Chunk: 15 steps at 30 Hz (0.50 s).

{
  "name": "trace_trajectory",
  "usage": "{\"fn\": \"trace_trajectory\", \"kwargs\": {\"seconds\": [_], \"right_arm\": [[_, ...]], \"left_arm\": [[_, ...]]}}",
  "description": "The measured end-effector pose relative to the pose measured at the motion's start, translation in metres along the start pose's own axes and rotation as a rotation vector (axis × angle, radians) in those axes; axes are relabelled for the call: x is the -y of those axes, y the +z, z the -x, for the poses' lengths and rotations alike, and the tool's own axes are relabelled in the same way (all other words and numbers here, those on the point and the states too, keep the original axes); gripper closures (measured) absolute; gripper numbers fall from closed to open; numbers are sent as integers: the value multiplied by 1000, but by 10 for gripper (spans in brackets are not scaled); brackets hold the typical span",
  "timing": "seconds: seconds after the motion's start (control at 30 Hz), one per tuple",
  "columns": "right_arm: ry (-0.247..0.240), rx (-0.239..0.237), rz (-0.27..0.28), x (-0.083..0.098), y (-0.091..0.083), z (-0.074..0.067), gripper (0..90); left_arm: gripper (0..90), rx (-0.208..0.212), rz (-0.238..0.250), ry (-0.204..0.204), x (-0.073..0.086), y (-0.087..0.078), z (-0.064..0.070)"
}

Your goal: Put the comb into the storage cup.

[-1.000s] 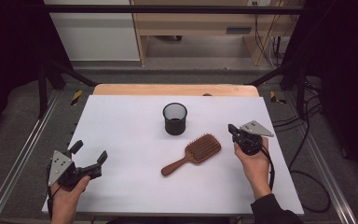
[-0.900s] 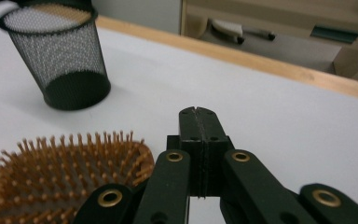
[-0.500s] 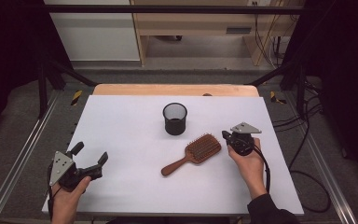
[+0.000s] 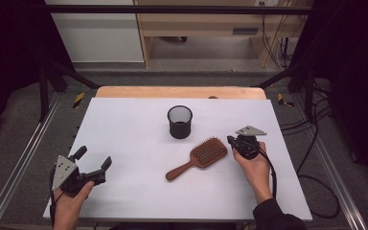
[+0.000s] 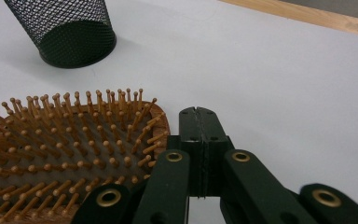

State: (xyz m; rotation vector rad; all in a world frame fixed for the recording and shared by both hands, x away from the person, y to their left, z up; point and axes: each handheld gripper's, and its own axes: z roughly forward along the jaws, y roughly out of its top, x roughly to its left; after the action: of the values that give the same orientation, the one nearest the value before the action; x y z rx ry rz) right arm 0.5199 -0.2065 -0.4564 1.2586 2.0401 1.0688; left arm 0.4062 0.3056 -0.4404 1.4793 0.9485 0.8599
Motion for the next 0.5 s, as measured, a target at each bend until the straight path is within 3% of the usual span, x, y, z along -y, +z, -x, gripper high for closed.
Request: {"fn": "trace_trajectory", "kwargs": {"seconds": [0.1, 0.5], "right_arm": [[-12, 17, 3, 0, 0, 0, 900], [-26, -7, -51, 4, 7, -2, 900]], "left_arm": [[42, -1, -3, -1, 0, 0, 0], [42, 6, -12, 8, 1, 1, 2]]}}
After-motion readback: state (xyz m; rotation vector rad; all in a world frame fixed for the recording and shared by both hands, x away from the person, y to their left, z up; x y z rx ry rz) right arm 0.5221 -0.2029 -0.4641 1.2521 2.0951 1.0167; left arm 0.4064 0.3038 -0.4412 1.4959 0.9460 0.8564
